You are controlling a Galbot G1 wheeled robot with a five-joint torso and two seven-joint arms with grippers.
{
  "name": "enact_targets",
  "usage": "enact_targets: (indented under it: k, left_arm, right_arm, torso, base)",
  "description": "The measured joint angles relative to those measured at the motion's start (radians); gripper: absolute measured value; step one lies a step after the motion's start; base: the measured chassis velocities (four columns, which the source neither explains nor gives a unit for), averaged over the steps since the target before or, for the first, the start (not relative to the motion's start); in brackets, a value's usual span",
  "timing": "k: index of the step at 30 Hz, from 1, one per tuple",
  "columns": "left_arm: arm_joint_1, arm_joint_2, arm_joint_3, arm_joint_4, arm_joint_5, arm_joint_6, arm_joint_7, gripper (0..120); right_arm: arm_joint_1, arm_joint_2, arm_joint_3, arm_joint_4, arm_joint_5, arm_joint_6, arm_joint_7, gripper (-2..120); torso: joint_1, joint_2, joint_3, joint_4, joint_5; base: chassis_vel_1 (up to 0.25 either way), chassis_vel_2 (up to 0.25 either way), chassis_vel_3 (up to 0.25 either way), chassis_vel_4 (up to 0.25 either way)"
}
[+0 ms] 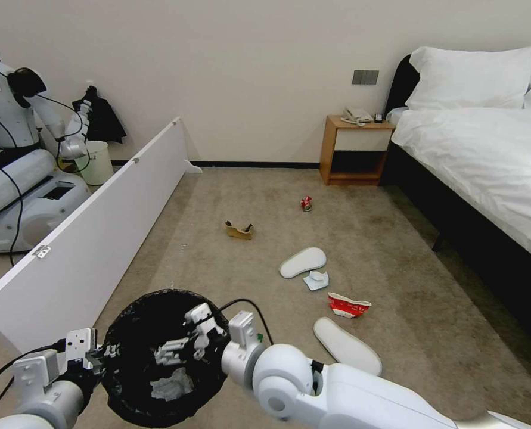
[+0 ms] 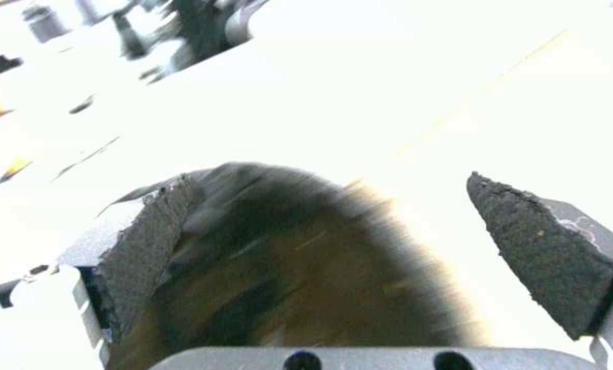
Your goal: Pick up the trash bin, then pick up the garbage from the floor and place it into the trash bin.
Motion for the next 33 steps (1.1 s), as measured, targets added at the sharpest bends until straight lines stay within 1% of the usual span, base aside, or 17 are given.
enact_targets:
  k: [3,4,5,7,8,10,12,14,15,18,21,22,24,28,31,32,33]
  left_arm:
    - [-0.008,-0.001,0.000,0.008,0.008,0.000,0.001,2]
    - [-0.018,-0.001,0.000,0.013,0.011,0.000,0.001,2]
    - [-0.018,-0.001,0.000,0.013,0.011,0.000,0.001,2]
    - [-0.041,-0.006,-0.002,0.020,0.013,0.000,0.001,2]
    - [-0.041,-0.006,-0.002,0.020,0.013,0.000,0.001,2]
    - [-0.059,-0.011,-0.006,0.025,0.012,0.000,0.000,2]
    - [-0.063,-0.013,-0.007,0.026,0.012,0.000,0.000,2]
    - [-0.072,-0.017,-0.007,0.028,0.011,0.000,-0.002,2]
    - [-0.072,-0.017,-0.007,0.028,0.011,0.000,-0.002,2]
    - [-0.076,-0.021,-0.007,0.031,0.011,0.000,-0.006,2]
    - [-0.078,-0.020,-0.009,0.037,0.012,0.000,-0.008,2]
    - [-0.078,-0.020,-0.009,0.037,0.012,0.000,-0.008,2]
    - [-0.077,-0.021,-0.011,0.041,0.015,0.000,-0.008,2]
    - [-0.077,-0.026,-0.013,0.047,0.019,0.000,-0.007,2]
    - [-0.075,-0.034,-0.014,0.063,0.037,0.000,-0.003,2]
    - [-0.075,-0.034,-0.014,0.063,0.037,0.000,-0.003,2]
    - [-0.075,-0.037,-0.017,0.069,0.042,0.000,-0.001,2]
  right_arm:
    - [-0.027,-0.042,0.113,0.000,-0.037,0.014,-0.006,100]
    - [-0.059,-0.077,0.216,0.004,-0.045,0.015,-0.007,100]
    - [-0.059,-0.077,0.216,0.004,-0.045,0.015,-0.007,100]
    - [-0.137,-0.125,0.388,0.014,-0.058,0.015,-0.007,100]
    - [-0.137,-0.125,0.388,0.014,-0.058,0.015,-0.007,100]
    - [-0.255,-0.166,0.561,0.022,-0.089,0.015,-0.015,100]
    - [-0.303,-0.177,0.613,0.025,-0.103,0.014,-0.020,100]
    - [-0.441,-0.203,0.776,0.033,-0.157,0.005,-0.037,100]
    - [-0.441,-0.203,0.776,0.033,-0.157,0.005,-0.037,100]
    - [-0.526,-0.206,0.887,0.035,-0.195,0.002,-0.051,100]
    - [-0.658,-0.192,1.023,0.028,-0.263,0.002,-0.083,100]
    - [-0.658,-0.192,1.023,0.028,-0.263,0.002,-0.083,100]
    - [-0.774,-0.169,1.099,0.020,-0.351,0.012,-0.093,100]
    - [-0.838,-0.150,1.135,0.011,-0.408,0.043,-0.096,100]
    - [-0.933,-0.088,1.201,-0.026,-0.501,0.158,-0.122,100]
    - [-0.933,-0.088,1.201,-0.026,-0.501,0.158,-0.122,100]
    - [-0.953,-0.062,1.217,-0.040,-0.522,0.203,-0.138,100]
  torso:
    - [0.000,0.000,0.000,0.0001,0.0000]
    - [0.000,0.000,0.000,-0.0002,0.0001]
    - [0.000,0.000,0.000,-0.0002,0.0001]
    - [0.000,0.000,0.000,-0.0006,0.0001]
    - [0.000,0.000,0.000,-0.0006,0.0001]
    - [0.000,0.000,0.000,-0.0003,0.0002]
    - [0.000,0.000,0.000,-0.0006,0.0003]
    - [0.000,0.000,0.000,-0.0006,0.0004]
    - [0.000,0.000,0.000,-0.0006,0.0004]
    - [0.000,0.000,0.000,-0.0002,0.0002]
    - [0.000,0.000,0.000,0.0001,-0.0001]
    - [0.000,0.000,0.000,0.0001,-0.0001]
    - [0.000,0.000,0.000,-0.0005,0.0001]
    - [0.000,0.000,0.000,-0.0004,0.0001]
    - [0.000,0.000,0.000,0.0001,-0.0001]
    - [0.000,0.000,0.000,0.0001,-0.0001]
    - [0.000,0.000,0.000,0.0000,-0.0007]
  base:
    - [0.000,0.000,0.000,0.000]
    - [0.000,0.000,0.000,0.000]
    - [0.000,0.000,0.000,0.000]
    - [0.000,0.000,0.000,0.000]
    - [0.000,0.000,0.000,0.000]
    - [0.000,0.000,0.000,0.000]
    - [0.000,0.000,0.000,0.000]
    - [0.000,0.000,0.000,0.000]
    - [0.000,0.000,0.000,0.000]
    - [0.000,0.000,0.000,0.000]
    - [0.000,0.000,0.000,0.000]
    - [0.000,0.000,0.000,0.000]
    - [0.000,0.000,0.000,0.000]
    - [0.000,0.000,0.000,0.000]
    - [0.000,0.000,0.000,0.000]
    - [0.000,0.000,0.000,0.000]
    - [0.000,0.000,0.000,0.000]
